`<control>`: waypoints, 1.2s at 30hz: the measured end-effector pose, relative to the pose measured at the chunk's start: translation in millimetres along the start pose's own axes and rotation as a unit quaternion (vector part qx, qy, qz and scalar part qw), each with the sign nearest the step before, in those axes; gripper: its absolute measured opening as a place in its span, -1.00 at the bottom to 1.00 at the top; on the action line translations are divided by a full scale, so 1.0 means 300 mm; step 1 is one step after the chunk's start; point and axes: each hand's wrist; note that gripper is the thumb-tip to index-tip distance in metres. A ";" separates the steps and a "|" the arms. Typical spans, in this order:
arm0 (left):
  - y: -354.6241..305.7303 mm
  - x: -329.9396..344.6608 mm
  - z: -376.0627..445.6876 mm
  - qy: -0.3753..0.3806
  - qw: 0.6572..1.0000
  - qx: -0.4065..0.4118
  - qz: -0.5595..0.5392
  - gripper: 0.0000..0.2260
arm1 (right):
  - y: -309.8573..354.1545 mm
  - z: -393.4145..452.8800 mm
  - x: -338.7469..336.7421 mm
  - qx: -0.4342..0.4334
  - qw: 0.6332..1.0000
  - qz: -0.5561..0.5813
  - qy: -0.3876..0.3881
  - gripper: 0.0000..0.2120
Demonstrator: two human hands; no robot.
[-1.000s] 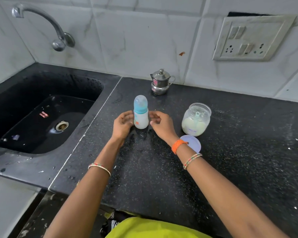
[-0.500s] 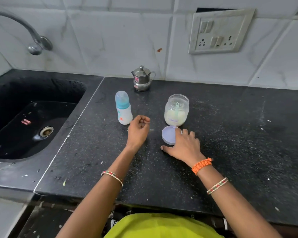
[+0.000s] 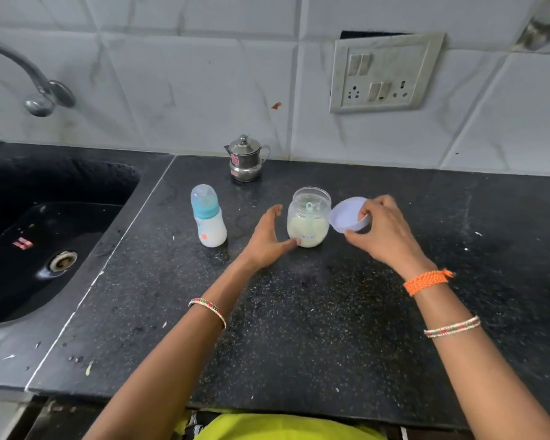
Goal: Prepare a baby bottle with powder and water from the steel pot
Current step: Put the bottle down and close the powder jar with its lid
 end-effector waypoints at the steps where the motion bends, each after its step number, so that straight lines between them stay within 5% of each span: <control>1: -0.008 0.011 0.020 0.002 1.000 0.002 0.005 -0.17 | 0.005 0.017 -0.002 -0.017 1.000 -0.020 -0.007 -0.67; 7: -0.034 0.071 0.106 0.003 0.999 0.020 -0.033 0.10 | 0.065 0.107 -0.036 -0.080 0.993 -0.060 0.066 -0.56; 12: -0.023 0.099 0.125 -0.016 0.995 0.046 -0.082 -0.24 | 0.144 0.206 -0.076 -0.150 0.981 0.027 0.120 -0.21; 22: 0.013 0.112 0.116 -0.046 0.992 0.034 -0.115 -0.22 | 0.249 0.352 -0.069 -0.242 0.926 -0.142 0.252 -0.38; 28: -0.002 0.110 0.107 -0.046 0.991 0.032 -0.121 -0.28 | 0.270 0.332 -0.083 -0.208 0.937 -0.231 0.162 -0.51; 32: -0.002 0.108 0.105 -0.043 0.991 0.026 -0.120 -0.26 | 0.286 0.322 -0.100 -0.179 0.913 -0.311 0.194 -0.43; 36: -0.009 0.106 0.103 -0.046 0.992 0.019 -0.119 -0.23 | 0.288 0.331 -0.079 -0.247 0.878 -0.291 0.289 -0.21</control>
Point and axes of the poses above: each hand's wrist, its own z-axis towards the middle knuckle, its own x-axis out of the palm, y = z × x, and after that the axes turned 9 degrees about -z, right-handed
